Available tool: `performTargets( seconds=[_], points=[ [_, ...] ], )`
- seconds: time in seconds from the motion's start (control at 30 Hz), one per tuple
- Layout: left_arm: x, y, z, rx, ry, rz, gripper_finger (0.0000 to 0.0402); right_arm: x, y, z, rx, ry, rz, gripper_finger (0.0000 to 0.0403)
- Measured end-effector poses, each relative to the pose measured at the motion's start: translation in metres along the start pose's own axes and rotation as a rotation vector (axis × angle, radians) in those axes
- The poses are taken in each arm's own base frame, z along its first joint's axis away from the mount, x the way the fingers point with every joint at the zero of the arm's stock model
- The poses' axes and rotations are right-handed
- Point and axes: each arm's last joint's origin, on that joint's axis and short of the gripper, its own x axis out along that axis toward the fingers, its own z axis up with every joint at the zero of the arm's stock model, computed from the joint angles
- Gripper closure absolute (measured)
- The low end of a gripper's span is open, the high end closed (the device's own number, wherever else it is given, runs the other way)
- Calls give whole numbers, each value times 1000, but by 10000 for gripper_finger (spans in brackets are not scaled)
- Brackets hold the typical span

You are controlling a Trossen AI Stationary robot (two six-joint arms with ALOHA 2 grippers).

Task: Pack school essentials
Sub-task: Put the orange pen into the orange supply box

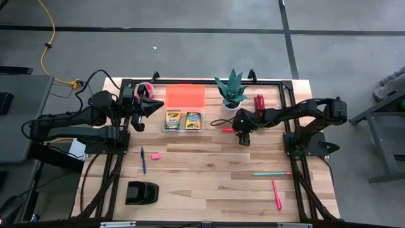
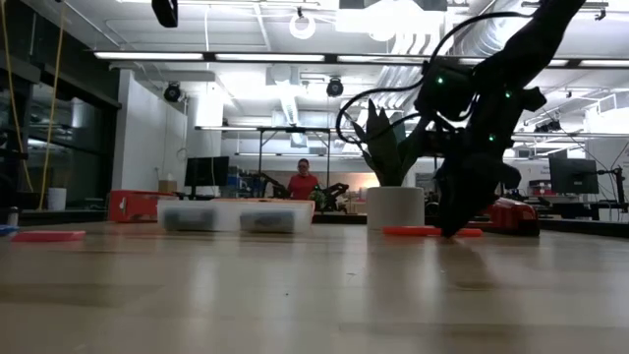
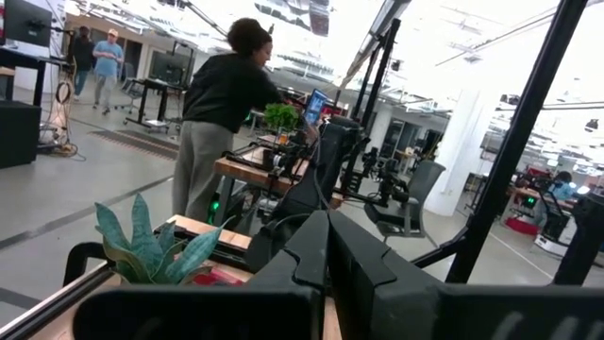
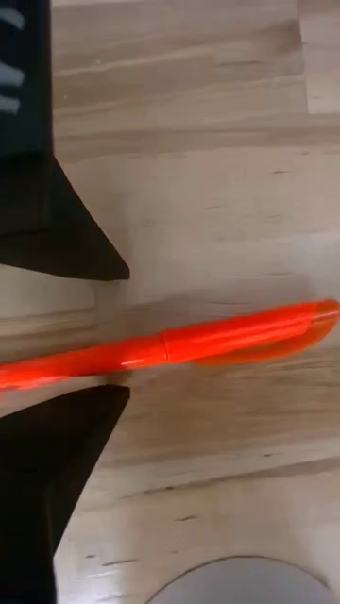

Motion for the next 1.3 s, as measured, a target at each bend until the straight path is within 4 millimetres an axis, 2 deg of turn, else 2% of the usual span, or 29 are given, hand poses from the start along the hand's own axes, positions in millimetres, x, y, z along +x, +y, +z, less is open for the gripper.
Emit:
performTargets(
  seconds=[0.13,0.47,0.67,0.87,1.07,1.17,1.3],
  points=[
    [0,0,0,0,2,0,402,2,-1,-2,14,23,10,254],
    [0,0,0,0,2,1,401,0,0,-4,100,50,22,382],
    [0,0,-1,-1,6,2,401,-17,5,-5,152,18,75,394],
    [0,0,-1,0,7,2,402,-50,27,8,191,-173,206,398],
    [0,0,-1,-1,7,2,401,-71,57,36,214,-506,255,400],
    [0,0,-1,-1,7,2,402,-81,62,51,243,-703,245,401],
    [0,0,-1,-1,8,2,401,-101,60,67,259,-977,239,401]
  ],
)
